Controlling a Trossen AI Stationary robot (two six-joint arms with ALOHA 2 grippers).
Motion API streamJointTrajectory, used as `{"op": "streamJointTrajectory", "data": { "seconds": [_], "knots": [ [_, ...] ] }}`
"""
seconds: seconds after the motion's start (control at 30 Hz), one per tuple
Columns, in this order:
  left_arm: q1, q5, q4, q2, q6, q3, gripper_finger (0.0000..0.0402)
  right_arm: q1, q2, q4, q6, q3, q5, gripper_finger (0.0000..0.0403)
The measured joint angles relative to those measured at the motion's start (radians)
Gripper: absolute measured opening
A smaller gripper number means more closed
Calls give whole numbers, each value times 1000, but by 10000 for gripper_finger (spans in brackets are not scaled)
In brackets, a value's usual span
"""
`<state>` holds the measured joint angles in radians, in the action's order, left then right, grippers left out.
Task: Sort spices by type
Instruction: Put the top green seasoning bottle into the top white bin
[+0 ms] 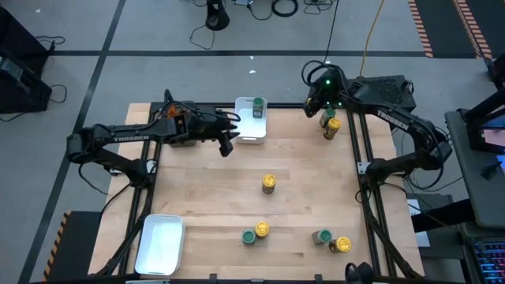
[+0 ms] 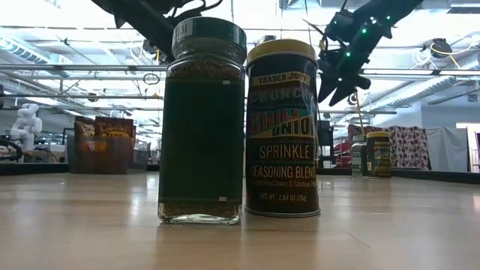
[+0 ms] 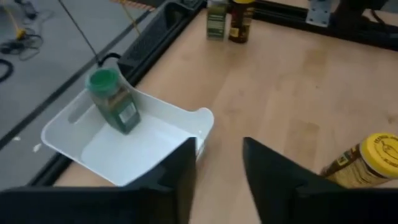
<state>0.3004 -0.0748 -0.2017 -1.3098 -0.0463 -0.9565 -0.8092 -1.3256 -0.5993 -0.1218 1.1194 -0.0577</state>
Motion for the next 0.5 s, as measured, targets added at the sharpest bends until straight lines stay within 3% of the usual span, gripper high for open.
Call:
{"op": "streamJointTrajectory", "data": {
  "seconds": [0.17,0.27,0.5],
  "knots": [
    [0,-73,19,0,-15,0,228,-57,-4,-20,-7,0,12,235],
    [10,-70,20,-1,-119,0,268,-98,-4,-26,-24,0,12,235],
    [51,21,19,-1,-229,0,306,-174,-41,-34,4,0,11,240]
  ]
}}
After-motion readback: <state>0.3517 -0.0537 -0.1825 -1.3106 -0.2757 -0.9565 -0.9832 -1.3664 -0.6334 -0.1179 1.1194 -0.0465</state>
